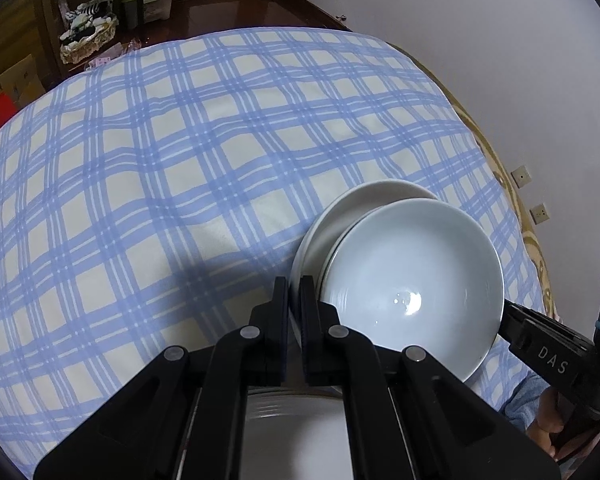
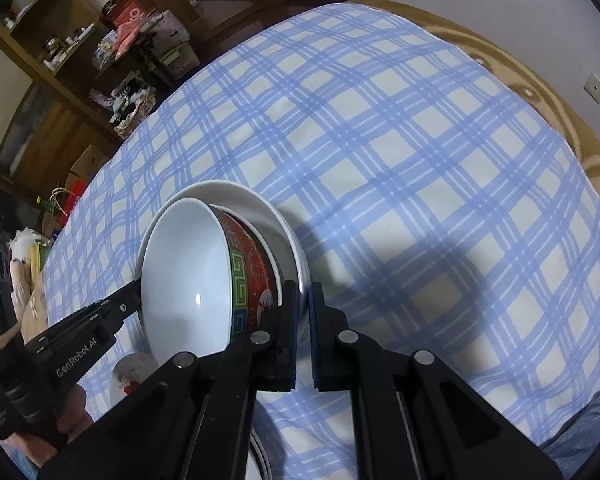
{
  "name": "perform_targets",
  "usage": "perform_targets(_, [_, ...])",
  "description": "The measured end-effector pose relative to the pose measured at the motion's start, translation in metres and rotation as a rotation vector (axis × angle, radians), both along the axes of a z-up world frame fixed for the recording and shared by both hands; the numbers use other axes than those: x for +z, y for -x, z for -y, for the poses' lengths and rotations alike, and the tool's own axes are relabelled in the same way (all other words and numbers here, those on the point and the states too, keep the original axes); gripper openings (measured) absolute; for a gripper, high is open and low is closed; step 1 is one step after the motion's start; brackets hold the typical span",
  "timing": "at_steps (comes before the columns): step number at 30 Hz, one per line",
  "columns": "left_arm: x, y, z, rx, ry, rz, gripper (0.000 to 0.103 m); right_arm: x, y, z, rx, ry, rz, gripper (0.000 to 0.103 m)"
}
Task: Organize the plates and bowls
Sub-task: 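Lift the bowl stack with both tools and carry it over the cherry plates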
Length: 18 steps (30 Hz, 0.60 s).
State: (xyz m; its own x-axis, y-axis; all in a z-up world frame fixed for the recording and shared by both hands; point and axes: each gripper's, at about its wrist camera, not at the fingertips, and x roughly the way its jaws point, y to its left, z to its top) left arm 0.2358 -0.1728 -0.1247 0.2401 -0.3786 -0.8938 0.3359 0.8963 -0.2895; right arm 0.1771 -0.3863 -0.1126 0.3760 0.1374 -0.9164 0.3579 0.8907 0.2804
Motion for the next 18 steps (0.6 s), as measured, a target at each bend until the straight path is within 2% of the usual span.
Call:
perform_targets(4, [0.001,0.000,0.000,-0.004,-0.005,-0.008,0.003,0.003,-0.001,0.005,-0.010,-0.032,0.008,0.007])
perform_targets(18, [0.009,0.007,0.003,-0.024,-0.010,0.014,0.003,0.019,0.008,0.003,-0.022,-0.001,0.023,0.007])
